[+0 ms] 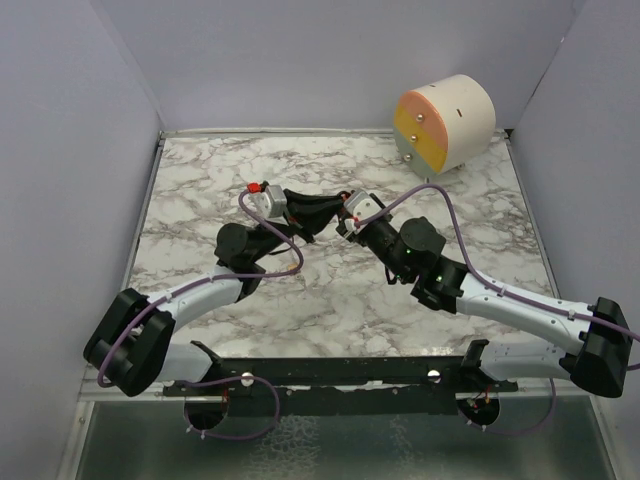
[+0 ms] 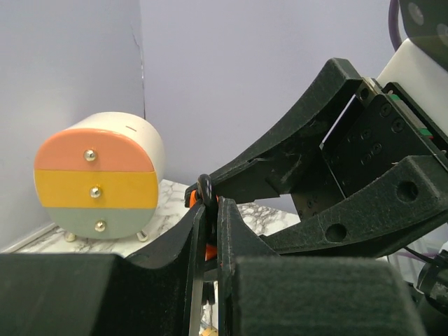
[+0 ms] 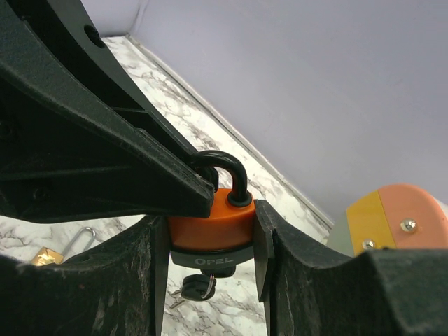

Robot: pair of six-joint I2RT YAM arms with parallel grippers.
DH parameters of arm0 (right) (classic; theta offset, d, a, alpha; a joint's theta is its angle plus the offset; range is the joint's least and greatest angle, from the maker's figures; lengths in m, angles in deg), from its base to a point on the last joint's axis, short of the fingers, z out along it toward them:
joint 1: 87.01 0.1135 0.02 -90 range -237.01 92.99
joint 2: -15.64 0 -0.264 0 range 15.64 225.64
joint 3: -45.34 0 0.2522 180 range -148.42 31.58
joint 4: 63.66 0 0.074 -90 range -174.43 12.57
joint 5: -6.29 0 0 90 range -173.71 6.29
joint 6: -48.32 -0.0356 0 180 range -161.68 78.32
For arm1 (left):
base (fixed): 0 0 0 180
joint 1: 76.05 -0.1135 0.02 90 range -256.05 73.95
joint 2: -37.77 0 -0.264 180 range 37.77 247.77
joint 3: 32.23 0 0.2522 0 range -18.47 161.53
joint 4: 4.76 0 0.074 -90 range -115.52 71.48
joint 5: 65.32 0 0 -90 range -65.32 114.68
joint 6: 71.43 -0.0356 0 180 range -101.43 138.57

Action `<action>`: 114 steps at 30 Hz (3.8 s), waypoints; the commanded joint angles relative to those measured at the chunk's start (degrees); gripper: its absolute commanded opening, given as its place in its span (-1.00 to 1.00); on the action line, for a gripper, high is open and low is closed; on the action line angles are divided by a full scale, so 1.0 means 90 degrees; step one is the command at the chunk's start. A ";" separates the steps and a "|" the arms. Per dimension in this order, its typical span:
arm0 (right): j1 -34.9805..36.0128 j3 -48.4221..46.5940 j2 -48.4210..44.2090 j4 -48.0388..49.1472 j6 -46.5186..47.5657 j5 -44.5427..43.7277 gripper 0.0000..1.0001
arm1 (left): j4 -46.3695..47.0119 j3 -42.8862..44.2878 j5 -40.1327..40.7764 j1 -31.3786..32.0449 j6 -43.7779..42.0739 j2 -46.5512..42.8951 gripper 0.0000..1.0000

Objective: Lock with the key
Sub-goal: Lock the lock.

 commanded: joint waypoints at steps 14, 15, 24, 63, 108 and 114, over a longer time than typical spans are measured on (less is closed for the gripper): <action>0.0715 -0.0485 -0.0948 0.3404 -0.0386 0.2103 -0.98 | -0.4443 0.0081 0.0577 0.0168 -0.0347 -0.0051 -1.00; 0.0721 -0.0381 -0.0957 0.3402 -0.0393 0.2030 -0.98 | -0.4513 0.0190 0.0648 0.0173 -0.0386 -0.0187 -1.00; 0.0722 0.0087 -0.0775 0.3183 -0.0289 0.1384 -0.84 | -0.5452 0.1351 0.1170 0.0168 -0.0874 -0.0916 -1.00; -0.4755 0.1922 0.0466 0.4552 -0.6104 0.7462 0.32 | -0.5174 0.2232 0.0166 -0.0867 -0.0941 -0.1362 -1.00; -0.3761 0.1325 0.1059 0.4676 -0.5967 0.8060 -0.26 | -0.3517 0.2431 -0.2737 -0.0491 0.0320 -0.0944 -1.00; -0.3728 0.1316 0.1103 0.4591 -0.5947 0.8048 -0.97 | -0.3482 0.2419 -0.2573 -0.0485 0.0258 -0.0979 -1.00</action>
